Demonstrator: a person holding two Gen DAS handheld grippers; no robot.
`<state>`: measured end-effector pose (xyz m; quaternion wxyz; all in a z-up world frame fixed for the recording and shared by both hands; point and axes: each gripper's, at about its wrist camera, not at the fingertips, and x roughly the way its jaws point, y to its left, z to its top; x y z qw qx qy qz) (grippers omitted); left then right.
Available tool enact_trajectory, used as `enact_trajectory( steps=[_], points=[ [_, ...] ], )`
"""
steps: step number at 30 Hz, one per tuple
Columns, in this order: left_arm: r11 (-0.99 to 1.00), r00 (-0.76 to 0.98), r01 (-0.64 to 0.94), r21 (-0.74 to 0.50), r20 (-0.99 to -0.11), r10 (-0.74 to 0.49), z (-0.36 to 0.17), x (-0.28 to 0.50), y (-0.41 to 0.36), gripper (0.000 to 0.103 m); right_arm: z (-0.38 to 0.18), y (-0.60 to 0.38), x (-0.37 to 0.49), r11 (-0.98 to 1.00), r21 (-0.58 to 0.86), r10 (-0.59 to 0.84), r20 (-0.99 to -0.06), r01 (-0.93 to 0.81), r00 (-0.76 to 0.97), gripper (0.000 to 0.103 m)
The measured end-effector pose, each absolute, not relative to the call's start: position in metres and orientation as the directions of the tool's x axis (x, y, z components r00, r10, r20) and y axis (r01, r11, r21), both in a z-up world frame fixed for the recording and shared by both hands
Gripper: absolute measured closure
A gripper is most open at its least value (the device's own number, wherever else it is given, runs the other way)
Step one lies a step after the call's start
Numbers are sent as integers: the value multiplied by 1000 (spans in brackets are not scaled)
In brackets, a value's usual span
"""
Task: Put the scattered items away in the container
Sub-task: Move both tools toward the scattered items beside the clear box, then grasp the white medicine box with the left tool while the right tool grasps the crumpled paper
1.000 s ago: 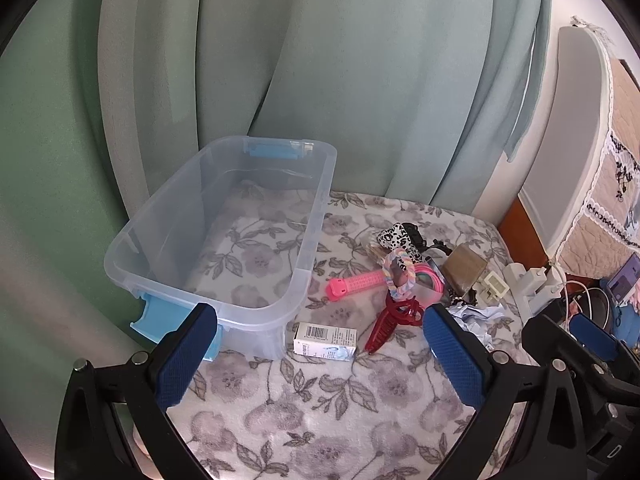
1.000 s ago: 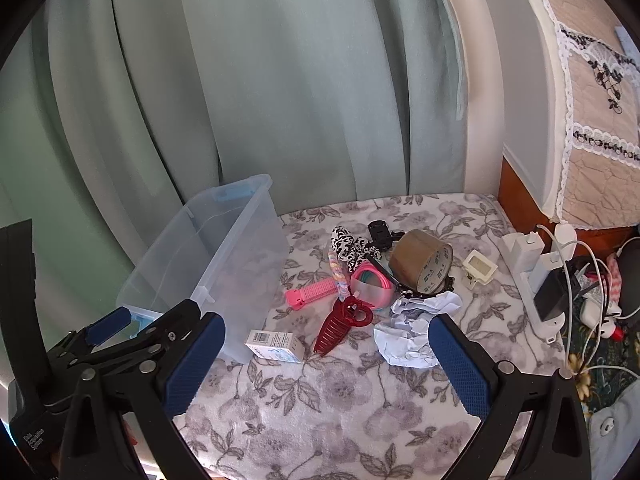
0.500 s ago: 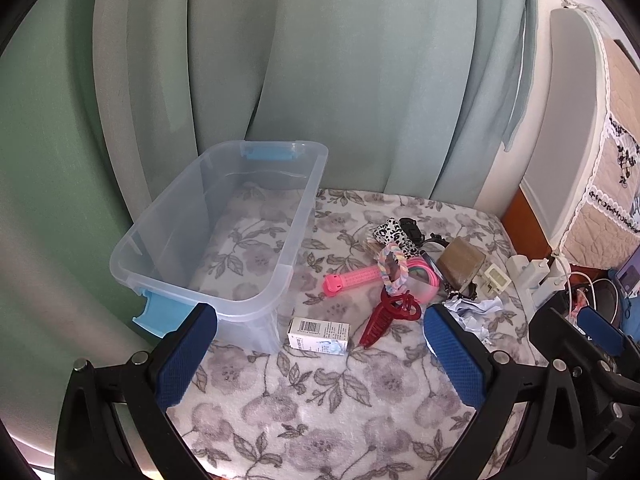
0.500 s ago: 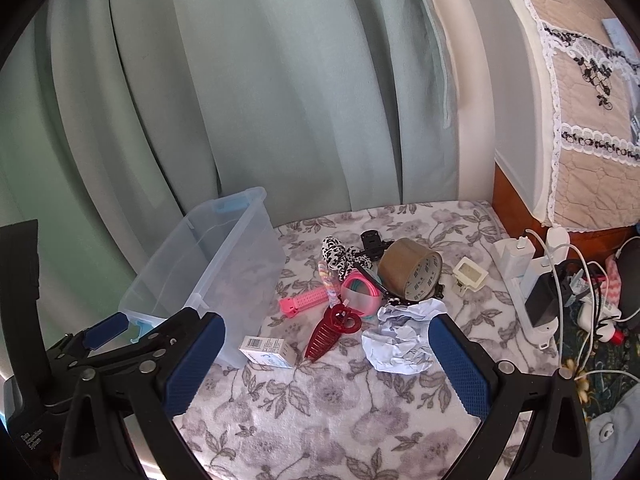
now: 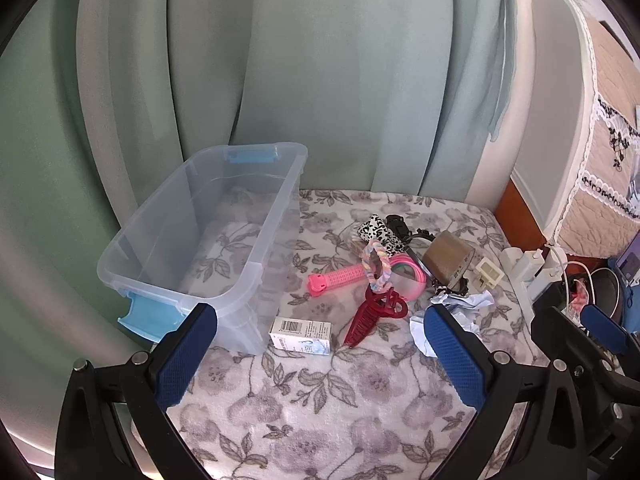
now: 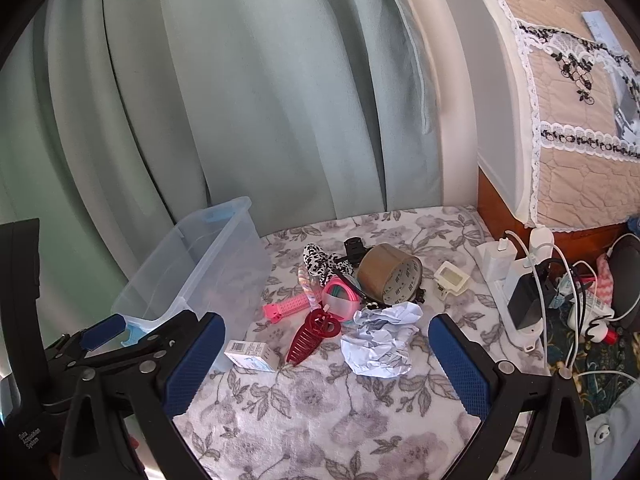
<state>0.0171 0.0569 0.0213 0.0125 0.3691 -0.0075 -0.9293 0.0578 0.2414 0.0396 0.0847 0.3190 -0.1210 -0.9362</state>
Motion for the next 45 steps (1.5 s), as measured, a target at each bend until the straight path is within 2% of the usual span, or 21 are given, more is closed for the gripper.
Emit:
enact_trajectory(
  steps=[4, 9, 13, 15, 22, 27, 39, 45],
  points=[
    [-1000, -694, -24, 2, -720, 15, 5, 13, 65, 0, 26, 250, 58, -951, 301, -242, -591, 68, -769, 0],
    [-998, -638, -61, -2, -769, 40, -26, 8, 72, 0, 0, 257, 52, -955, 289, -243, -657, 60, -714, 0],
    [-995, -619, -85, 42, -785, 20, -44, 3, 78, 0, -25, 264, 45, -953, 298, -257, -701, 55, -666, 0],
    [-996, -604, -65, 56, -797, -5, -54, -2, 76, 0, -37, 265, 41, -955, 293, -251, -724, 42, -643, 0],
    [-992, -513, 122, -23, -857, -43, -93, -22, 48, 0, -62, 266, 21, -961, 275, -228, -767, 15, -600, 0],
    [-985, -488, 170, 14, -868, -97, -109, -32, 50, 1, -79, 265, 5, -961, 276, -228, -792, 1, -567, 0],
    [-943, -412, 331, 31, -895, -173, -139, -63, 43, 17, -104, 263, -31, -966, 257, -229, -810, 24, -540, 2],
    [-919, -388, 392, 28, -901, -193, -148, -69, 36, 33, -117, 262, -46, -961, 275, -247, -813, 26, -528, 3]
  ],
)
